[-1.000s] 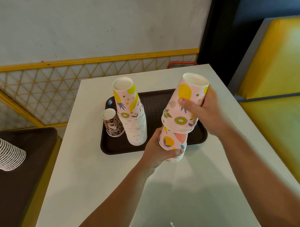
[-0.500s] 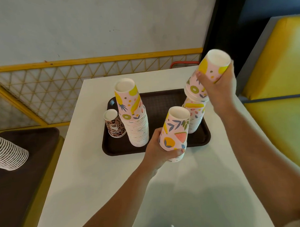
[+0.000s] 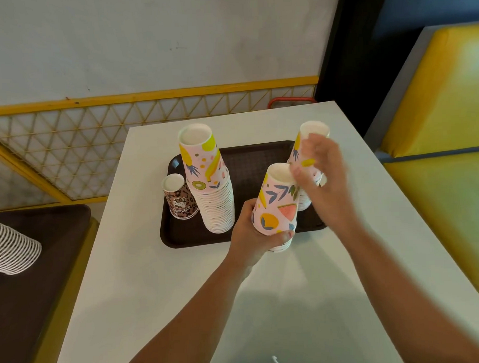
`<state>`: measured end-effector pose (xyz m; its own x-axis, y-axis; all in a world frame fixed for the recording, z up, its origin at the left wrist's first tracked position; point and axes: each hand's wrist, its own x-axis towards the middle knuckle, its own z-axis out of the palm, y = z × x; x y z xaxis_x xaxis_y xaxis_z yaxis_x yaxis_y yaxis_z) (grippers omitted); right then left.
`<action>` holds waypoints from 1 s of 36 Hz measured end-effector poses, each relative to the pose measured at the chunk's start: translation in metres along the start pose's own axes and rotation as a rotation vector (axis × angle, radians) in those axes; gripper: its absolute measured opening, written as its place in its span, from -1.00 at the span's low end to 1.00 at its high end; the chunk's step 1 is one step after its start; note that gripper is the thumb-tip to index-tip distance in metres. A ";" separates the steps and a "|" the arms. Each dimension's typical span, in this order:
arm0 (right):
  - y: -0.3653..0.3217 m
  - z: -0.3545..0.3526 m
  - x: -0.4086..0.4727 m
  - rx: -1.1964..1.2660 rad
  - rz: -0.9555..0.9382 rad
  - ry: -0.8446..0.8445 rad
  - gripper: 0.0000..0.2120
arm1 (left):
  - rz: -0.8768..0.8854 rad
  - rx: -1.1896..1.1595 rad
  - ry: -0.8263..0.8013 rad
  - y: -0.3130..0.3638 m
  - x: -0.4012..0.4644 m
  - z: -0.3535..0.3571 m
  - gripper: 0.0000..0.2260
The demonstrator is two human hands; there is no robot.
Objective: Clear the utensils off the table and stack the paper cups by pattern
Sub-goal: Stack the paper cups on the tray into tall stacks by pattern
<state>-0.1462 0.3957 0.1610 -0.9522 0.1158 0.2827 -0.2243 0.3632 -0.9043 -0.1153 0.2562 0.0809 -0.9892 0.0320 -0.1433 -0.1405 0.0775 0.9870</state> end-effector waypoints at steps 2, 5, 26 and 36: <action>-0.002 0.005 -0.012 -0.057 0.011 -0.133 -0.30 | 0.013 -0.013 -0.001 0.002 -0.001 0.002 -0.36; 0.000 0.009 -0.021 -0.110 0.015 -0.202 -0.36 | 0.038 0.006 -0.006 0.003 -0.001 0.004 -0.29; -0.032 -0.009 0.011 0.072 -0.071 -0.008 -0.60 | 0.048 0.049 -0.018 -0.003 -0.007 -0.005 -0.32; -0.044 -0.029 0.068 -0.030 -0.209 0.347 -0.44 | 0.006 0.085 0.011 -0.005 0.000 -0.004 -0.32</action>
<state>-0.1951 0.4144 0.2290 -0.7588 0.3402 0.5554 -0.3947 0.4380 -0.8077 -0.1148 0.2514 0.0766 -0.9905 0.0218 -0.1361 -0.1308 0.1615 0.9782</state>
